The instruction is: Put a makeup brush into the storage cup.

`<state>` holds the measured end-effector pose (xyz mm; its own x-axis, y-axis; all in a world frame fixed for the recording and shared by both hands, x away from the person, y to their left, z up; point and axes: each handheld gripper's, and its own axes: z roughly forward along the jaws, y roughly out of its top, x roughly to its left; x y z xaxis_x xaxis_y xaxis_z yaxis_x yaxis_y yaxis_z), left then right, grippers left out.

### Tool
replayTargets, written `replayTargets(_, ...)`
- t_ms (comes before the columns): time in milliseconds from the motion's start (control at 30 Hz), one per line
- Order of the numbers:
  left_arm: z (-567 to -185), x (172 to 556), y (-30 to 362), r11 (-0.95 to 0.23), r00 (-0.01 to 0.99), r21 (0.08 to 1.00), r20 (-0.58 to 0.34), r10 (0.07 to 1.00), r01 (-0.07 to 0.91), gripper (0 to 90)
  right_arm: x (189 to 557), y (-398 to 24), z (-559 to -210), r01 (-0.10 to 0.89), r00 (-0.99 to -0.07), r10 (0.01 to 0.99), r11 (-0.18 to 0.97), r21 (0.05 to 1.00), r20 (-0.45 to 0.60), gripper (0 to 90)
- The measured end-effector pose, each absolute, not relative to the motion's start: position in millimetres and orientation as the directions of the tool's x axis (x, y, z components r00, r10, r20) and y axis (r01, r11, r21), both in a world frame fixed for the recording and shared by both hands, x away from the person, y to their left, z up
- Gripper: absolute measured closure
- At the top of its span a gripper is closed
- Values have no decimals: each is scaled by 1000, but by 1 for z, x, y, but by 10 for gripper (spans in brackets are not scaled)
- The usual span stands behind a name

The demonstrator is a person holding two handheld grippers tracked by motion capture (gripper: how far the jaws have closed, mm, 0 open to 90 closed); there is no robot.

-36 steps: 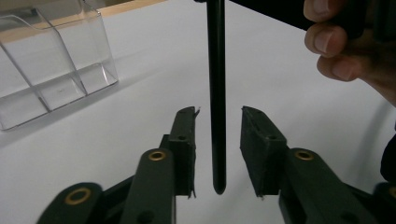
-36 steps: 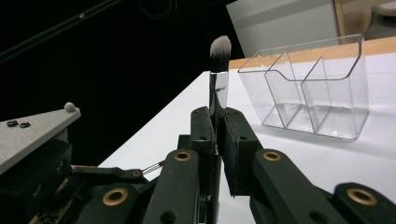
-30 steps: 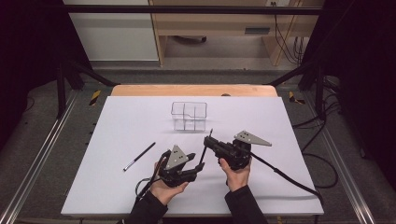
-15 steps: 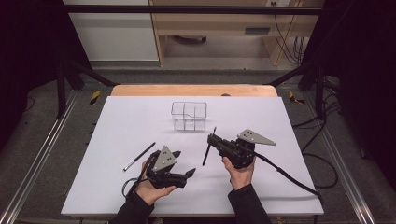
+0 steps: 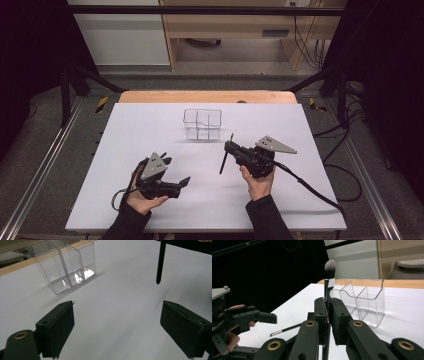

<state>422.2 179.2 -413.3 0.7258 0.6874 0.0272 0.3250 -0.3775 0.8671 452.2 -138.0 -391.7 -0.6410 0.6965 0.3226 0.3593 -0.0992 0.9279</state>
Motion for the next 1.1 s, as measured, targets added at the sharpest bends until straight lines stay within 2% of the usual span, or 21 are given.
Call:
replayTargets(467,-410,424,218,-355,675,863,22,737,359,97,462,-139,-376,322,-628,732,-67,944,265,841)
replayTargets(1100,-408,429,241,-329,638,864,11,770,382,94,485,-123,-350,270,-619,760,-32,962,199,841)
